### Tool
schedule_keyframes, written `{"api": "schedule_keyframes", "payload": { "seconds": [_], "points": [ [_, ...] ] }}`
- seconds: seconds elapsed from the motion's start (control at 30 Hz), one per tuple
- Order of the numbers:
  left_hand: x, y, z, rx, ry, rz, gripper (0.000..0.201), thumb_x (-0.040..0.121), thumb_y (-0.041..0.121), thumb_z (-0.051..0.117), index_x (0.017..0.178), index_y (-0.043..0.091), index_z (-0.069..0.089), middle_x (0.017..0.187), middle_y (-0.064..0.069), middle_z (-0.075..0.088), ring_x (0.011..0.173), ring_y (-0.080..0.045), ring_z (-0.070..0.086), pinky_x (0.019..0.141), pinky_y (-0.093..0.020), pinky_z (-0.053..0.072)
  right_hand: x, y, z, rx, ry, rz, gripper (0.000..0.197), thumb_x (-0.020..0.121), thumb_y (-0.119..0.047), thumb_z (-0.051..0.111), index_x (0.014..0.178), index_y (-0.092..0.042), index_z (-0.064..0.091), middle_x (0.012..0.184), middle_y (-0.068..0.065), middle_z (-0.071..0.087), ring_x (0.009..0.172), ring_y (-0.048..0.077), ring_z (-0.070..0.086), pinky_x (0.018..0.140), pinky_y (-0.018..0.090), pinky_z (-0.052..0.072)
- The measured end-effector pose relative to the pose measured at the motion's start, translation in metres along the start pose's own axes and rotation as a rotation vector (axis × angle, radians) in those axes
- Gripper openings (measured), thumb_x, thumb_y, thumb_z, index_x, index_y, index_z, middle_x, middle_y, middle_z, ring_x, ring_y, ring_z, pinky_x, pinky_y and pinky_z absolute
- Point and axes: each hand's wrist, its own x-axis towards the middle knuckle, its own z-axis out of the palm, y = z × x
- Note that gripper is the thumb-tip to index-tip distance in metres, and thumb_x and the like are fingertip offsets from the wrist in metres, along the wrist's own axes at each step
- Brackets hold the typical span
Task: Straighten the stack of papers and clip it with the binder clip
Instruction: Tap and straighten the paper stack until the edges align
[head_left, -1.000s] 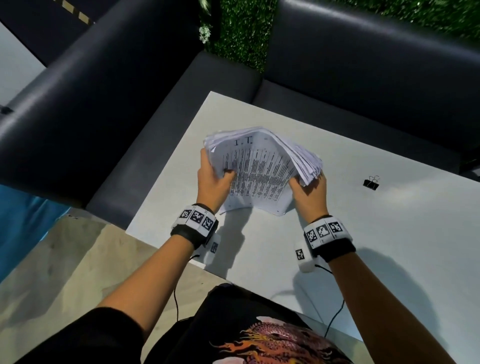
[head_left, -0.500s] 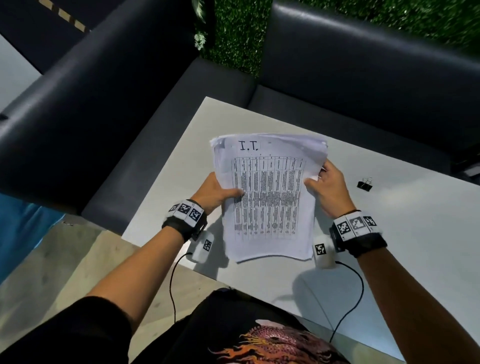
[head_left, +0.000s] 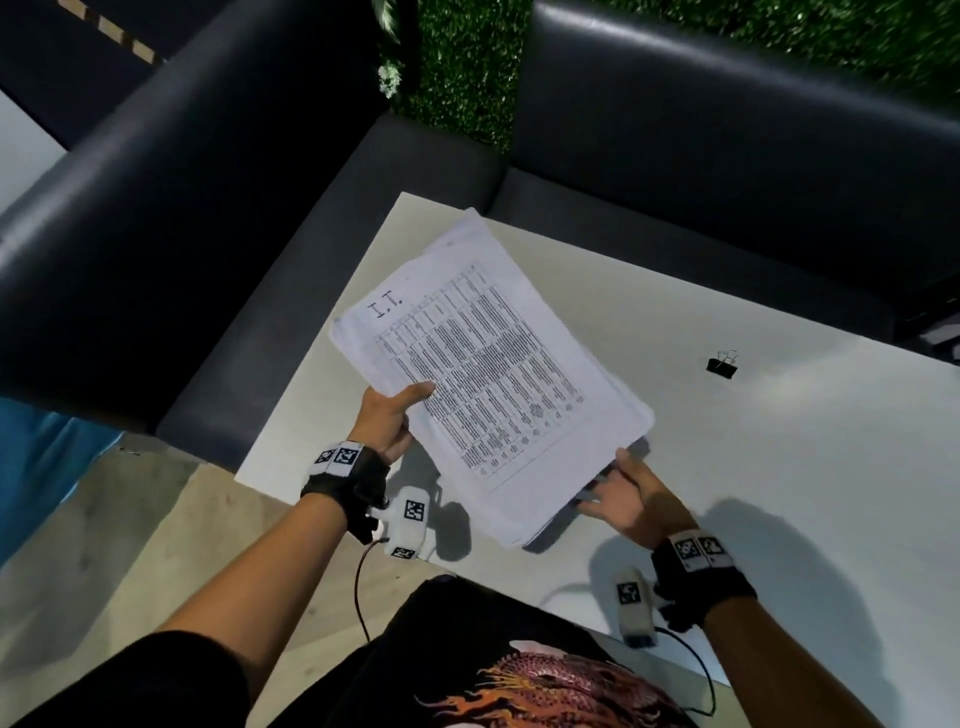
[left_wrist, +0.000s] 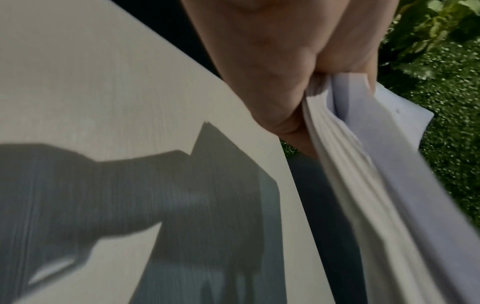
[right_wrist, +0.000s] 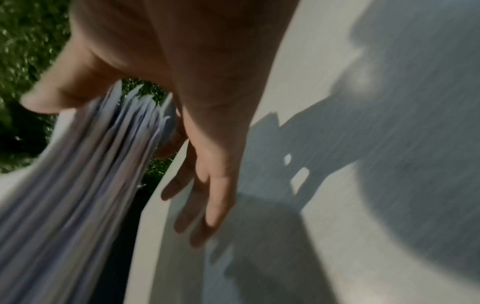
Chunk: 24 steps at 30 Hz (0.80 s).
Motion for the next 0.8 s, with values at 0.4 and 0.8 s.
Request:
{"api": "schedule_keyframes", "payload": {
  "seconds": [0.4,0.8],
  "points": [
    [-0.011,-0.037,-0.047,-0.543,-0.086,-0.161,0.040,0.093,0.009,0.035,0.128,-0.002,0.050,0.140,-0.027,0.045,0.122,-0.033,0.055,0.100,-0.048,0.047,0.019,-0.032,0.024,-0.494,0.223,-0.240,0.050,0.072,0.011,0.071,0.113,-0.016,0.061,0.119,0.012,0.066,0.115,0.033,0.059,0.097,0.049,0.047],
    [0.014,-0.018,-0.015,0.452,-0.050,0.191,0.051,0.080,-0.003,0.061,0.127,0.011,0.048,0.119,-0.017,0.061,0.103,-0.027,0.059,0.090,-0.044,0.052,0.027,-0.043,0.072,-0.910,0.403,-0.516,0.042,0.082,0.002,0.066,0.121,-0.011,0.060,0.116,0.006,0.066,0.107,0.023,0.062,0.100,0.044,0.048]
  ]
}}
